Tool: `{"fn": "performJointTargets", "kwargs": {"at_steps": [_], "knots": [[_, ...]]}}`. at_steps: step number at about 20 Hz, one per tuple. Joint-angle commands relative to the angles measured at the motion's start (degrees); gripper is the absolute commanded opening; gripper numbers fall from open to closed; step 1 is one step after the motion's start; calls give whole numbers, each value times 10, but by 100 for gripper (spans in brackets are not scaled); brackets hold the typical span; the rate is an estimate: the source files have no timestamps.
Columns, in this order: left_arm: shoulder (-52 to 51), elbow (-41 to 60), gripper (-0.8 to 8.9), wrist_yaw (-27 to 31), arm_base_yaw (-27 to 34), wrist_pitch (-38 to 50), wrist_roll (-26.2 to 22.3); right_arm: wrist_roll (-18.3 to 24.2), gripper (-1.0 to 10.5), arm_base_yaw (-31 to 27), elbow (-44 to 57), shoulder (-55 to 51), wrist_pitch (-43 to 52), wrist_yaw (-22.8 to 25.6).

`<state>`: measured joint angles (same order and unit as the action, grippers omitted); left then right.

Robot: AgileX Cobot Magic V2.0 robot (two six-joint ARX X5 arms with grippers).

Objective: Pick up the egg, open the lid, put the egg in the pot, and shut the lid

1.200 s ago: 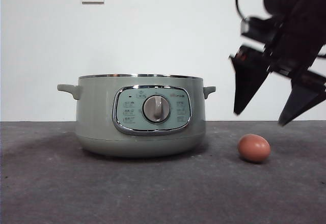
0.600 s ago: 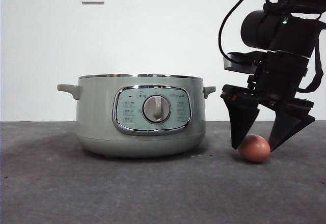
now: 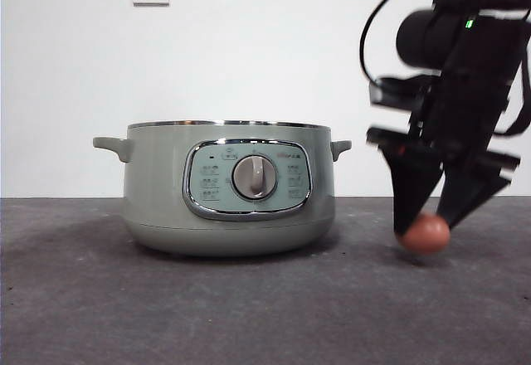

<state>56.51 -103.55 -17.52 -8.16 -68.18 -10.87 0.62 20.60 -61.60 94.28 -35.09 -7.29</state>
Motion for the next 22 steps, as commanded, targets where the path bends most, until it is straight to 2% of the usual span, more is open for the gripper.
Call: {"fn": "performJointTargets", "kwargs": {"at_steps": [1, 5, 10, 16, 22], "knots": [[-5, -6, -6, -4, 1, 27, 4, -7, -12, 1, -1, -63, 2, 0], [-2, -6, -6, -5, 1, 26, 4, -11, -12, 1, -39, -144, -14, -2], [-2, -6, -6, -5, 1, 26, 4, -8, -12, 44, -166, -130, -8, -2], [-1, -6, -6, -5, 1, 26, 4, 6, -12, 113, -333, 25, -10, -2], [-1, -6, -6, -5, 1, 16, 4, 30, -12, 143, -468, 202, -35, -1]]}}
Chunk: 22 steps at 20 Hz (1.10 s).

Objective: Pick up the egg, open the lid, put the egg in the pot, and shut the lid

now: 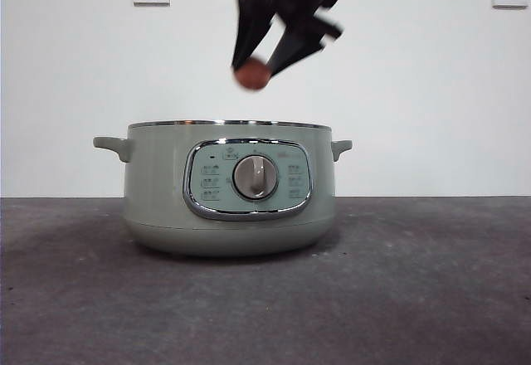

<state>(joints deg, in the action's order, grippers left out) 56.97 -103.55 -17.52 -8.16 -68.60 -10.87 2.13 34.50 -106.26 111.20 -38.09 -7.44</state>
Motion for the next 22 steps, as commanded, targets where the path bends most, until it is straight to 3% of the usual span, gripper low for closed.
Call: {"fn": "performJointTargets", "kwargs": {"at_steps": [1, 7, 17, 18, 19, 20, 21, 22], "knots": [[-5, -6, -6, -5, 1, 20, 4, 21, -12, 7, -39, 59, -12, 0], [-5, -6, -6, -5, 1, 20, 4, 31, -12, 12, -61, 143, -31, 5], [-2, -6, -6, -5, 1, 19, 3, 56, -12, 12, -61, 177, -98, 22], [-2, -6, -6, -5, 0, 19, 3, 56, 24, 15, -61, 176, -96, 21], [-2, -6, -6, -5, 0, 19, 4, 55, 131, 15, -61, 175, -99, 21], [-1, -6, -6, -5, 0, 19, 4, 54, 317, 15, -62, 174, -103, 21], [1, -6, -6, -5, 0, 19, 4, 54, 433, 15, -67, 171, -113, 21], [2, -6, -6, -5, 0, 19, 4, 54, 451, 16, -70, 163, -117, 19]]}}
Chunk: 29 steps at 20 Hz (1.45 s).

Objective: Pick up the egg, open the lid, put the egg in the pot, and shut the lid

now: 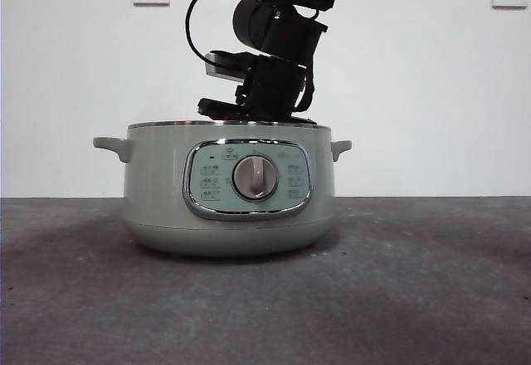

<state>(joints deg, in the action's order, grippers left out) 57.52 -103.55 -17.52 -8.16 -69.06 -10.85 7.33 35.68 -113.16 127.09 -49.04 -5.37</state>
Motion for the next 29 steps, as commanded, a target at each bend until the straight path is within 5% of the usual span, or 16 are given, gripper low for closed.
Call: {"fn": "performJointTargets", "kwargs": {"at_steps": [1, 8, 15, 21, 29], "knots": [[-2, -6, -6, -5, 0, 24, 3, 2, 451, 4, -1, -11, -7, -5], [11, -6, -6, -7, -18, 25, 3, -17, 446, 3, -1, -201, -29, -2], [103, 2, -6, -4, -111, 68, -10, -9, 446, 2, -1, -381, -159, 75], [167, 57, -6, -7, -140, 189, -10, -11, 445, 2, -1, -506, -217, 80], [196, 260, -6, -7, -143, 435, 6, -44, 444, 2, 0, -645, -298, 80]]}}
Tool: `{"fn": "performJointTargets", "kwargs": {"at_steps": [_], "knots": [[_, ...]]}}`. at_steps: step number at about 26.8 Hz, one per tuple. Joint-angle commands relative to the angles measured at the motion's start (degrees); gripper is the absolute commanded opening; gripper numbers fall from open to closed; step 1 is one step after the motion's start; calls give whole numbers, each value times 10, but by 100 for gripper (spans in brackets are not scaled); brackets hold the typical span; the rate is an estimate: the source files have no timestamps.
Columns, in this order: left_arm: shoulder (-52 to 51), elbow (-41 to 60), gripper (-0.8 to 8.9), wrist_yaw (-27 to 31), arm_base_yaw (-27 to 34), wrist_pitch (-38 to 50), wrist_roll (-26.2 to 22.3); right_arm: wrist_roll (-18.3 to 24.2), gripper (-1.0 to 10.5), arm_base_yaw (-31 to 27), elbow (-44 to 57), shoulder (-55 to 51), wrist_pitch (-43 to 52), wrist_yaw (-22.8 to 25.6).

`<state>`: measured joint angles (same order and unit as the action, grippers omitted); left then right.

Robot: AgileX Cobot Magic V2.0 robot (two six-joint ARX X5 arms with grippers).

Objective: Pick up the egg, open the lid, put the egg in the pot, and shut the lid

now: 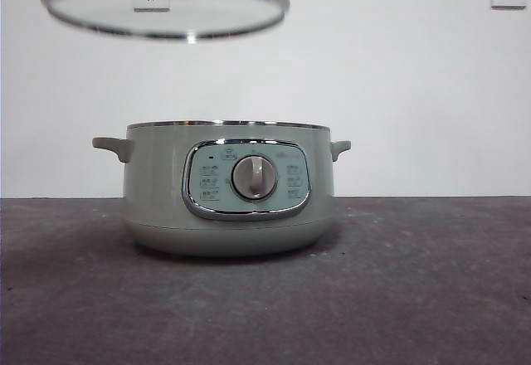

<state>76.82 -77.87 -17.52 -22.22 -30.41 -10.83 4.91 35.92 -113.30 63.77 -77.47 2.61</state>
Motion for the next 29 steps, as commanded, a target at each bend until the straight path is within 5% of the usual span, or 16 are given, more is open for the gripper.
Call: {"fn": "performJointTargets", "kwargs": {"at_steps": [1, 29], "knots": [[14, 4, -6, -7, -2, 54, 6, -23, 443, 0, 3, -22, -14, 0], [169, 3, -7, 24, -30, 203, 31, -64, 442, 0, 80, -122, -14, 0]]}}
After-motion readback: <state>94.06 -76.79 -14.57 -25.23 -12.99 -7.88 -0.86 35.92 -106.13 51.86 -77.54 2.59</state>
